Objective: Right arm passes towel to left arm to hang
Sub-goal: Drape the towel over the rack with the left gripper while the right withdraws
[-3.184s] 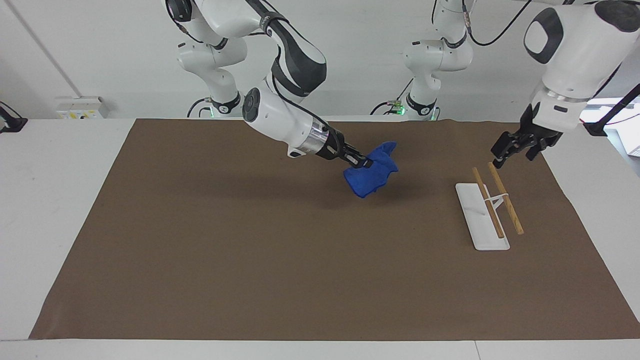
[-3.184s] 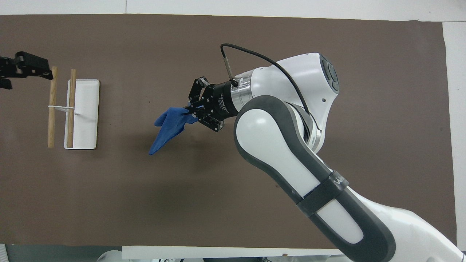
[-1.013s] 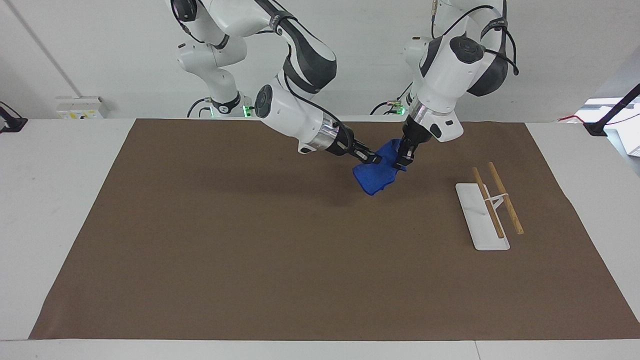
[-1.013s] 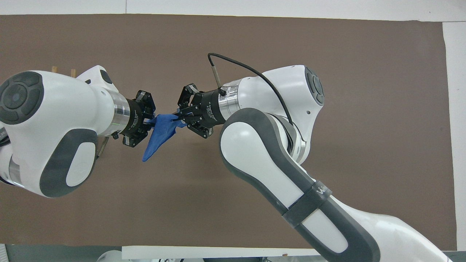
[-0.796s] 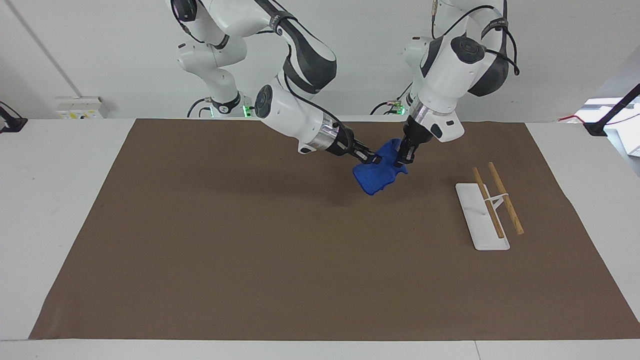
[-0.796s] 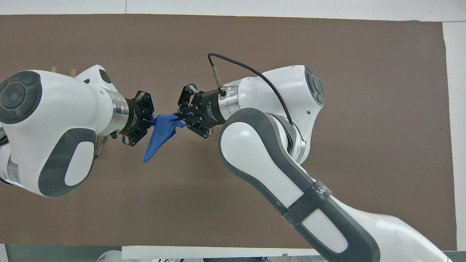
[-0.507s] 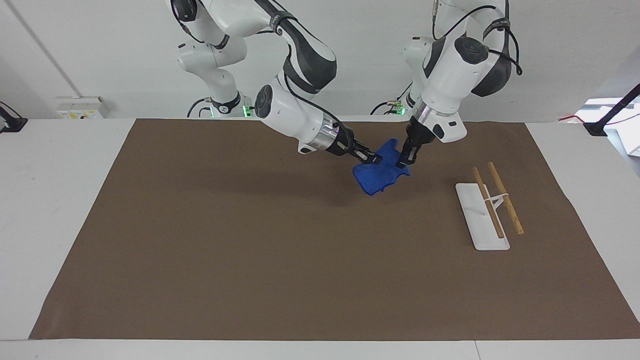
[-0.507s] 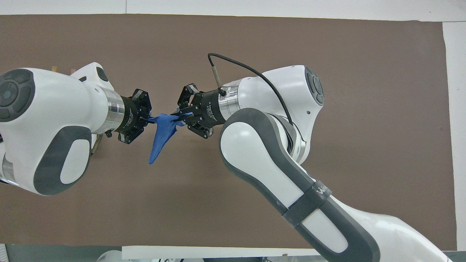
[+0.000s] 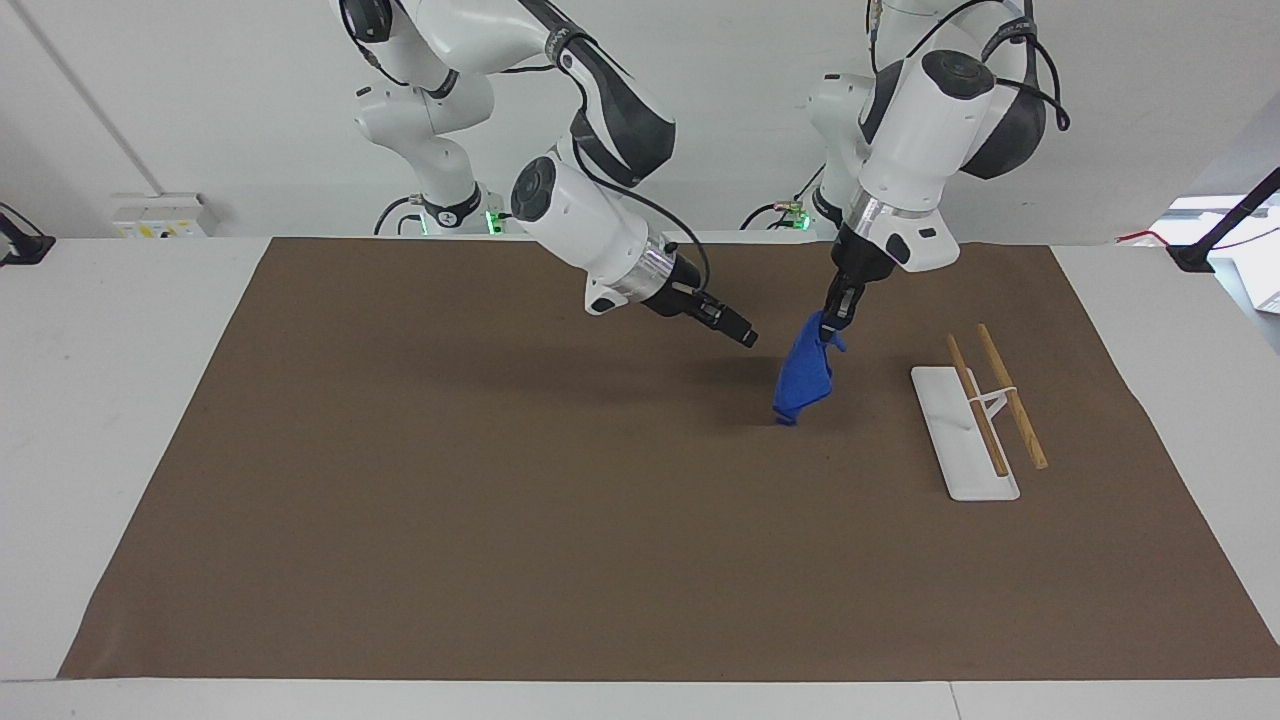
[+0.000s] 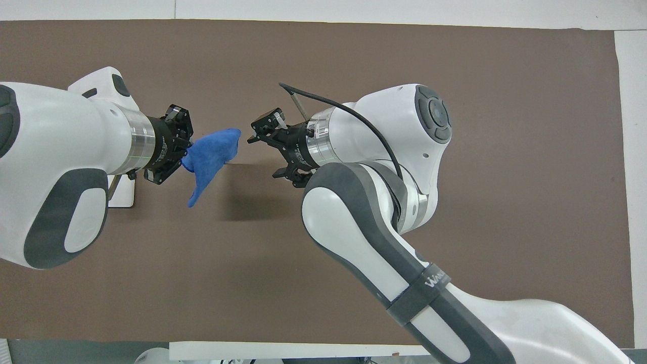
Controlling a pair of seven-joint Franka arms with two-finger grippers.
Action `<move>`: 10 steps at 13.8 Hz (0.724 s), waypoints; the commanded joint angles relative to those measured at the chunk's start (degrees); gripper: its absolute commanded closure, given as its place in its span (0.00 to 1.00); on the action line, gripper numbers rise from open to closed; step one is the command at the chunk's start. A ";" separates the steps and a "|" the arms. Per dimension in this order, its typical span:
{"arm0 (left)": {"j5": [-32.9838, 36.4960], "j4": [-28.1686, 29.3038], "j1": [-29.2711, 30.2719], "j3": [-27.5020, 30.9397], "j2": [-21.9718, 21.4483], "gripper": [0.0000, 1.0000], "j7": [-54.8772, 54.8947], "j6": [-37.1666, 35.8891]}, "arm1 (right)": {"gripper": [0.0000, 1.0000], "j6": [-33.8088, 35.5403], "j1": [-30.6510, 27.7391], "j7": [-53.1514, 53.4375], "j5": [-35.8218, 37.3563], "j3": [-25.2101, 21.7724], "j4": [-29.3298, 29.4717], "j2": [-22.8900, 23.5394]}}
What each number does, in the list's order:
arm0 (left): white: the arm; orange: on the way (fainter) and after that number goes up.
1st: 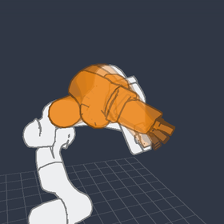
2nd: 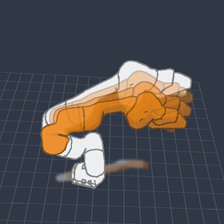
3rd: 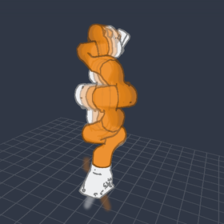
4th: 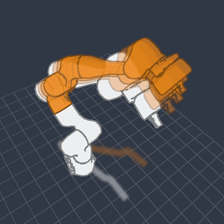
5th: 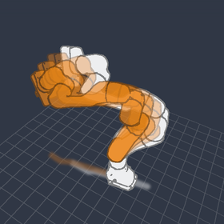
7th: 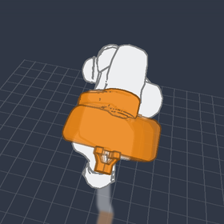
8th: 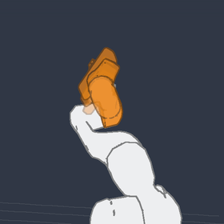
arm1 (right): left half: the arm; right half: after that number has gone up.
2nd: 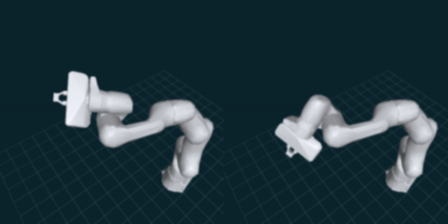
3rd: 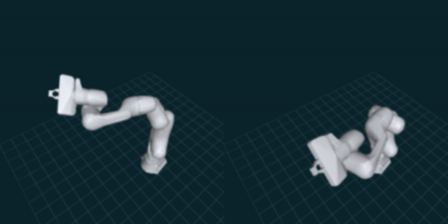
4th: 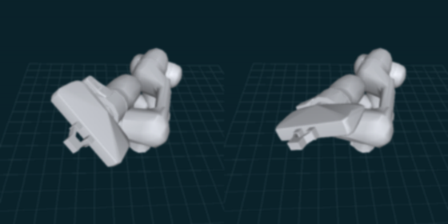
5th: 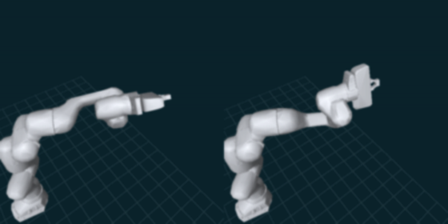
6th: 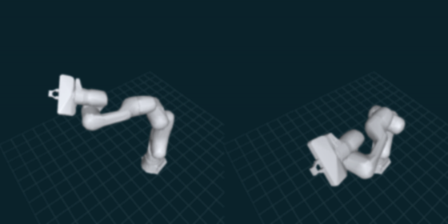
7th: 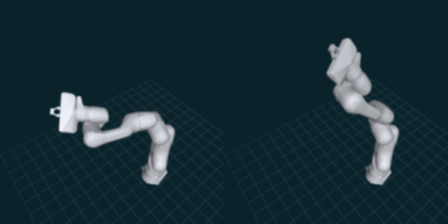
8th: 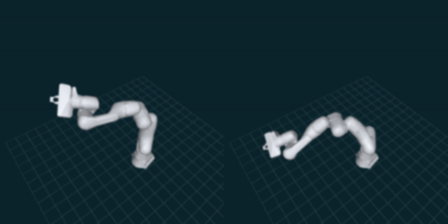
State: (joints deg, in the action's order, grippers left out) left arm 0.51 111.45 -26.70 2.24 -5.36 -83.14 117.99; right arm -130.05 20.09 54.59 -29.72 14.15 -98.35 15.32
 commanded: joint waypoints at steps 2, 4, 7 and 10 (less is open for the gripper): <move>5.54 -2.02 7.25 0.05 -0.35 1.00 6.92 0.48 | 0.00 13.38 -8.12 -16.91 18.79 0.18 2.01 -3.10; 7.65 -2.64 11.39 0.05 0.43 1.00 7.73 1.27 | 0.00 21.47 -12.77 -27.82 25.47 0.00 4.39 -3.63; 8.10 2.16 19.38 -0.04 -0.43 0.99 6.07 9.06 | 0.00 30.80 -19.54 -40.23 36.56 0.09 4.57 -8.10; 8.10 7.11 25.28 -0.04 -2.19 0.98 3.42 16.73 | 0.00 37.65 -26.22 -45.43 36.84 0.09 6.49 -13.29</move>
State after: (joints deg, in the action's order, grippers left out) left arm 7.73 114.41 -4.47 2.90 -5.31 -77.32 130.86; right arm -96.10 -2.73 12.39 6.24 13.46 -92.79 5.82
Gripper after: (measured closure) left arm 0.982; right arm 0.000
